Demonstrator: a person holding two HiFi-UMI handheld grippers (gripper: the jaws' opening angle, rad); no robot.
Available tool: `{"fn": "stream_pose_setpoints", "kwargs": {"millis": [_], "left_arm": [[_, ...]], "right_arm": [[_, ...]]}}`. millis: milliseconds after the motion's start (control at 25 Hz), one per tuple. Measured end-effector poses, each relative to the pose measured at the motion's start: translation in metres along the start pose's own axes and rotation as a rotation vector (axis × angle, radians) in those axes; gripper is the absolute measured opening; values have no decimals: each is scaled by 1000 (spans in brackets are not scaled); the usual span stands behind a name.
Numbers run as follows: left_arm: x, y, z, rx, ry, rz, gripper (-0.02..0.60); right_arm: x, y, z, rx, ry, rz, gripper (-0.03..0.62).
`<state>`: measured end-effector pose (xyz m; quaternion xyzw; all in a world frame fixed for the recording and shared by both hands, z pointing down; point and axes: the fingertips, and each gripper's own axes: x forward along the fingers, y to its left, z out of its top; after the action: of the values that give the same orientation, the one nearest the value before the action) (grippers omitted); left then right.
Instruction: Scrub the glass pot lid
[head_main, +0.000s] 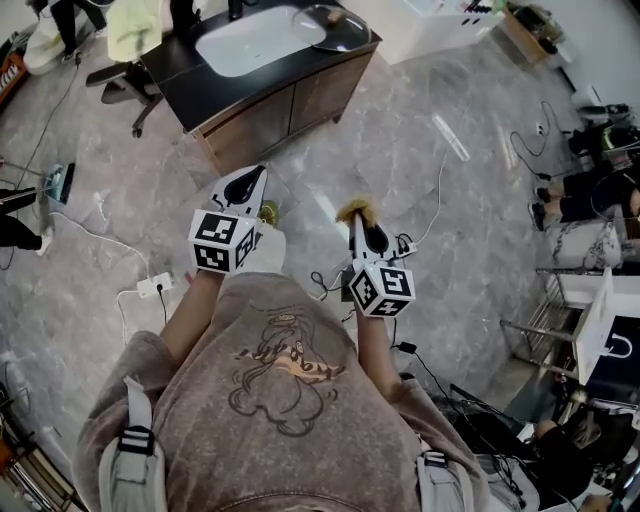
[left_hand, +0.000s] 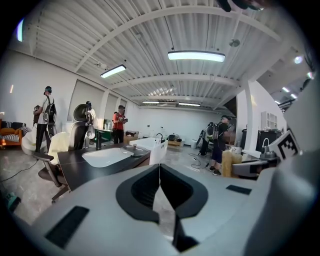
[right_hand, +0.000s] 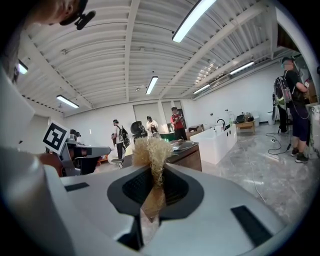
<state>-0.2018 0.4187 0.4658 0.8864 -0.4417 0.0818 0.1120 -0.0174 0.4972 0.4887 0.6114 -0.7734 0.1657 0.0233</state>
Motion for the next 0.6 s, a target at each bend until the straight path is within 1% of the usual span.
{"fn": "stream_pose_setpoints", "kwargs": {"millis": [280,600], "left_arm": [[39,10,8,-6,0,-17,17],[105,34,24,-12,14,-34,17]], "right_arm": [[27,-17,0,3,24,-8,48],[82,-46,18,5,41,-17,48]]}}
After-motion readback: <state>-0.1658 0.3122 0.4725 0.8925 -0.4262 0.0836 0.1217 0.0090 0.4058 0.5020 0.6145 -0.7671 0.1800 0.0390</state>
